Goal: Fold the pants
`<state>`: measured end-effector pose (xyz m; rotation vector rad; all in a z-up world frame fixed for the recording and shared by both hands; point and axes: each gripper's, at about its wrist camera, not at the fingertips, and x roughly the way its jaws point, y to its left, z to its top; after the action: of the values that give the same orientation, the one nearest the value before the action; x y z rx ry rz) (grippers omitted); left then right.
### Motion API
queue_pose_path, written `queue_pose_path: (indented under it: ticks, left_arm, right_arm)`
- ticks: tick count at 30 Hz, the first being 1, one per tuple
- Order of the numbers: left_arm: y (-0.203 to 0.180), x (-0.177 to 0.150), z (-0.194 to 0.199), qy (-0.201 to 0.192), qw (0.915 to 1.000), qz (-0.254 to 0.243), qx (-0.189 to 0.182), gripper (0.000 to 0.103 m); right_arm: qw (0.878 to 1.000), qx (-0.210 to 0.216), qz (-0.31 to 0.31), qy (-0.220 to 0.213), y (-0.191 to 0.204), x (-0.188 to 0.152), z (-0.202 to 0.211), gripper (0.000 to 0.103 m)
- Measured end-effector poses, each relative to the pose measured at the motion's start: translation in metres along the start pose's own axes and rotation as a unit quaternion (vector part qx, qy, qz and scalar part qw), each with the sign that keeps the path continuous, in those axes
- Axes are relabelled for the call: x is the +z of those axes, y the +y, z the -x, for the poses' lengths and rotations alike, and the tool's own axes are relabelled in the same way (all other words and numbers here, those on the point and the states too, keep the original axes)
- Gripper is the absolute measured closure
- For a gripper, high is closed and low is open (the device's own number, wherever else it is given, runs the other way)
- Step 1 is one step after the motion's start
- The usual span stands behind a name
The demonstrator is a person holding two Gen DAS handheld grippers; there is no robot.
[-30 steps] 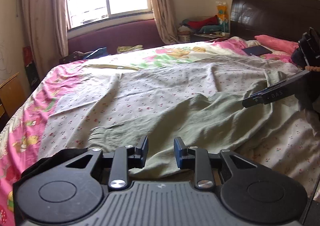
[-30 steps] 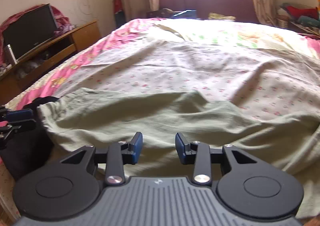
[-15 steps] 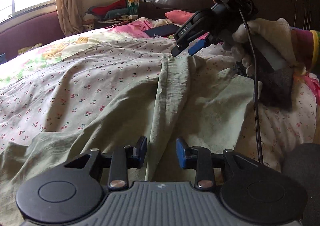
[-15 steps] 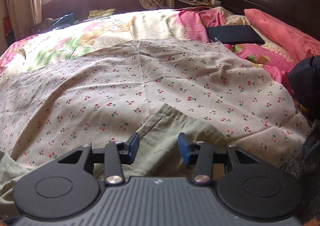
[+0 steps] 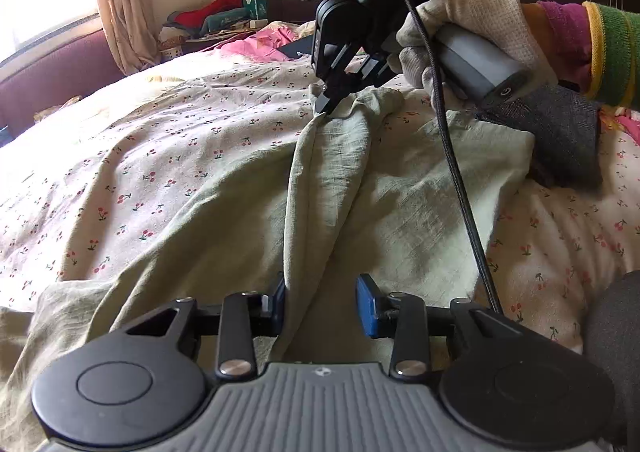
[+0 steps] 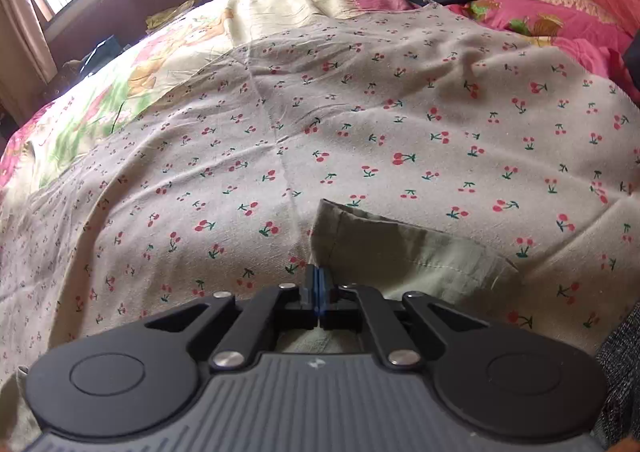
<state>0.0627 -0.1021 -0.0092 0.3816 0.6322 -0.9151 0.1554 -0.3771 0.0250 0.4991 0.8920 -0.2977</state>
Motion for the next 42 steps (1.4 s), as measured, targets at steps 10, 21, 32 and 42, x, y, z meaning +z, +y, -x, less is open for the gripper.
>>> queue_pose_path:
  ticks: [10,21,32,42]
  left_arm:
    - [-0.010,0.008,0.039,-0.039,0.9992,-0.005,-0.003,0.059]
    - [-0.048,-0.003,0.014,0.024,0.9978,-0.059,-0.020,0.059]
    - [-0.048,0.001,0.012,0.029,0.9969,-0.073,-0.001,0.062]
    - [-0.040,-0.012,0.021,0.049,0.9951,-0.085,0.010,0.067]
  right_arm:
    - [0.986,0.101,-0.078,-0.112,-0.069,-0.039,0.153,0.103]
    - [0.976,0.062,-0.194,-0.076,-0.149,-0.133,0.138,0.100]
    - [0.964,0.086,-0.238,-0.086,-0.165,-0.123,0.124,0.098]
    - [0.966,0.060,-0.240,-0.073,-0.171,-0.135,0.119,0.094]
